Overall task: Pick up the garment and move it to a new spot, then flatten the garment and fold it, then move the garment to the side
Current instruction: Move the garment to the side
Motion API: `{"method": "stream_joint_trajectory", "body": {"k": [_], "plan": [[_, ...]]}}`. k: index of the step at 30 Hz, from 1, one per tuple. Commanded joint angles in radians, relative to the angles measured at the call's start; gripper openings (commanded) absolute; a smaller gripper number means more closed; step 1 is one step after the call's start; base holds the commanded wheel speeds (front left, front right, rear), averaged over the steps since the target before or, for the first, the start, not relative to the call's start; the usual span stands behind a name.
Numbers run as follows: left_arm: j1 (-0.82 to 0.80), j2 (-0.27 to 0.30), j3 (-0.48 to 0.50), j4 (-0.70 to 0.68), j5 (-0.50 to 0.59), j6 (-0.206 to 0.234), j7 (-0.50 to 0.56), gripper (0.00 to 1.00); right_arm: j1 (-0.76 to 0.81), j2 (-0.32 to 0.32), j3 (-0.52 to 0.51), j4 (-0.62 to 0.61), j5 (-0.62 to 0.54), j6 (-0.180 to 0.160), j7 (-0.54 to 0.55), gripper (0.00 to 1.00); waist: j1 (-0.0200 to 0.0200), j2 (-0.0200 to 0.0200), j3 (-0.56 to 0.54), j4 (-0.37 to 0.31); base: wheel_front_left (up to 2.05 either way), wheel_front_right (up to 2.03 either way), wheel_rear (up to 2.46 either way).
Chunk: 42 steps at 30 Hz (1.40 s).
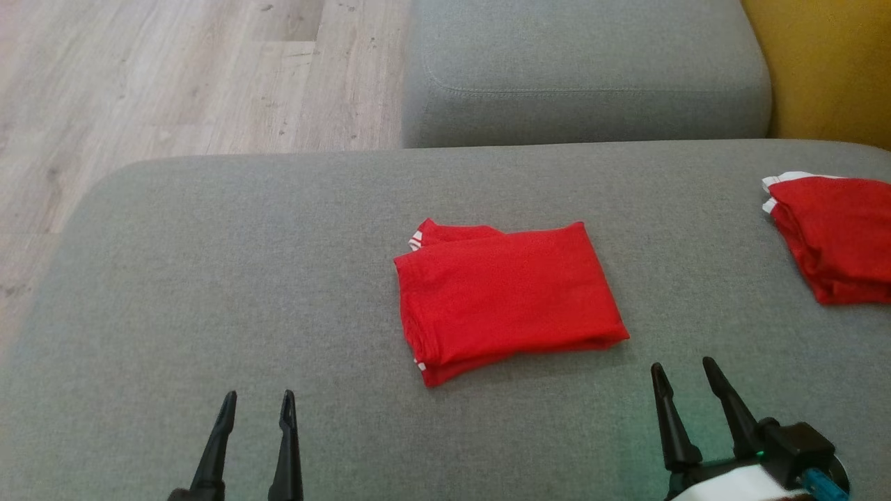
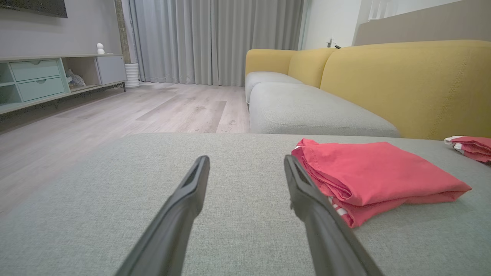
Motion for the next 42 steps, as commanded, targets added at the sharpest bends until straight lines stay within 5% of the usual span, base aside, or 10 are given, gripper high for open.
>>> {"method": "stream_joint_trajectory", "body": {"k": [1,17,25,32,38,39,40,41,42], "plan": [[-0.039,-0.004,0.035,-0.037,-0.005,0.007,-0.005,1.0,-0.029,-0.01,0.024,-0.032,-0.007,0.007,-0.011,1.0,0.0,0.0,0.002,-0.002,0.0,0.0,0.0],[-0.072,-0.004,0.035,-0.066,0.007,0.016,-0.005,1.0,-0.022,-0.003,0.013,-0.025,-0.022,0.007,-0.011,1.0,0.0,0.0,0.044,-0.02,0.0,0.0,0.0],[-0.169,-0.004,0.001,-0.126,0.022,0.01,-0.005,1.0,-0.232,-0.004,0.009,0.103,0.02,0.007,-0.006,1.0,0.0,0.0,0.19,-0.007,0.0,0.0,0.0],[-0.246,-0.004,-0.029,-0.131,0.027,-0.004,-0.005,1.0,-0.516,-0.005,-0.006,0.305,0.062,0.007,0.172,1.0,0.0,0.0,0.269,0.011,0.0,0.0,0.0],[-0.262,-0.004,-0.055,-0.114,0.014,0.0,-0.005,1.0,-0.609,-0.004,0.062,0.427,0.085,0.007,0.307,1.0,0.0,0.0,0.278,0.029,0.0,0.0,0.0],[-0.262,-0.004,-0.057,-0.112,0.011,0.002,-0.005,1.0,-0.615,-0.005,0.081,0.436,0.093,0.007,0.32,0.8,0.0,0.0,0.279,0.032,0.0,0.0,0.0],[-0.262,-0.004,-0.057,-0.11,0.007,0.006,-0.005,1.0,-0.621,-0.006,0.092,0.439,0.105,0.007,0.321,0.23,0.0,0.0,0.28,0.033,0.0,0.0,0.0],[-0.261,-0.004,-0.057,-0.11,0.003,0.01,-0.005,1.0,-0.625,-0.009,0.097,0.44,0.117,0.007,0.314,0.0,0.0,0.0,0.282,0.034,0.0,0.0,0.0],[-0.261,-0.004,-0.057,-0.111,0.001,0.013,-0.005,1.0,-0.63,-0.014,0.096,0.439,0.124,0.007,0.303,0.0,0.0,0.0,0.285,0.033,0.0,0.0,0.0]]}}
